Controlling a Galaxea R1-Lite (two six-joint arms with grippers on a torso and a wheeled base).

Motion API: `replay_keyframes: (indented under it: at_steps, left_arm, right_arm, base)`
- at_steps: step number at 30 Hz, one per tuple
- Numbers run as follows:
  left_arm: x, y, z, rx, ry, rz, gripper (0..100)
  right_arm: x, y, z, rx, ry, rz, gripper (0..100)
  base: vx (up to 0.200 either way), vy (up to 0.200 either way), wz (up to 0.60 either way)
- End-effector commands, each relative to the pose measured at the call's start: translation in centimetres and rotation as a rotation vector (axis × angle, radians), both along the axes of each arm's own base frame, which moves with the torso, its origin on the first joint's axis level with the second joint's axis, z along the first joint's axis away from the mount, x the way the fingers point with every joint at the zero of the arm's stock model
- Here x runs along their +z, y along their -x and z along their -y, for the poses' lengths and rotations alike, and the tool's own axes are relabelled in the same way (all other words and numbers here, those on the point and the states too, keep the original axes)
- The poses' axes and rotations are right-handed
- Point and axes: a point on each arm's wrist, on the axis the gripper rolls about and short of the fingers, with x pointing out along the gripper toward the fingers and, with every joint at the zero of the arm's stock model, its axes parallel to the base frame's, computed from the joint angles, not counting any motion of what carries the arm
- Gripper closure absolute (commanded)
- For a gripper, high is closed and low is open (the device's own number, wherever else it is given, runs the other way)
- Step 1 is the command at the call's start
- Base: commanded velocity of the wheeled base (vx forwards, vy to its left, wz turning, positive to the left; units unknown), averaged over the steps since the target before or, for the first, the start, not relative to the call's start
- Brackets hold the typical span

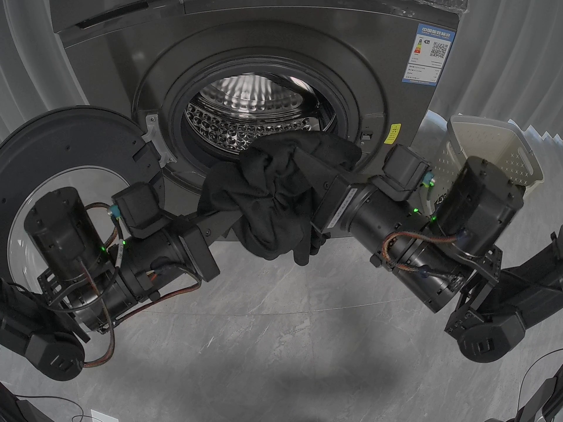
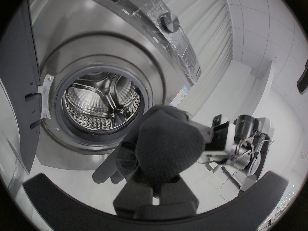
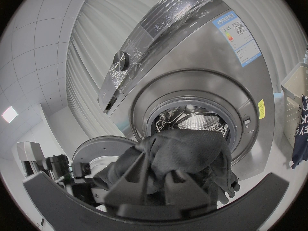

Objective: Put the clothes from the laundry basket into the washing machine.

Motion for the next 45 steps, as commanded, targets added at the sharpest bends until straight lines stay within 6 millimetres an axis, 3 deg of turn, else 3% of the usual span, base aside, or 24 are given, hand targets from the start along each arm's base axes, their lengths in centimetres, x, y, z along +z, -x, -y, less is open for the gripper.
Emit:
replay_keyframes:
  at_steps: [1, 14, 24, 38, 45]
  left_arm:
    - [1.7, 1.5, -0.3, -0.025, 0.046, 0.049, 100]
    - [4.3, 0.6, 0.0, -0.013, 0.117, 0.104, 100]
    - [4.4, 0.3, 0.2, 0.001, 0.12, 0.109, 100]
    - [4.6, 0.2, 0.1, 0.01, 0.126, 0.116, 100]
    - [4.6, -0.1, 0.2, 0.015, 0.123, 0.112, 100]
  right_arm:
    - [-1.6, -0.7, -0.7, -0.001, 0.034, -0.031, 0]
    - [-6.5, 0.1, 0.1, 0.024, 0.159, -0.118, 0]
    - [-7.4, 0.2, 0.8, 0.01, 0.186, -0.132, 0]
    - [-6.9, -0.3, -0.2, 0.013, 0.179, -0.088, 0]
    - [-7.0, 0.5, 0.3, 0.024, 0.2, -0.069, 0]
  base:
    - [0.0, 0.0, 0.0]
    - [0.0, 0.0, 0.0]
    - [0.0, 0.0, 0.0]
    - [0.0, 0.0, 0.0]
    - [0.0, 0.0, 0.0]
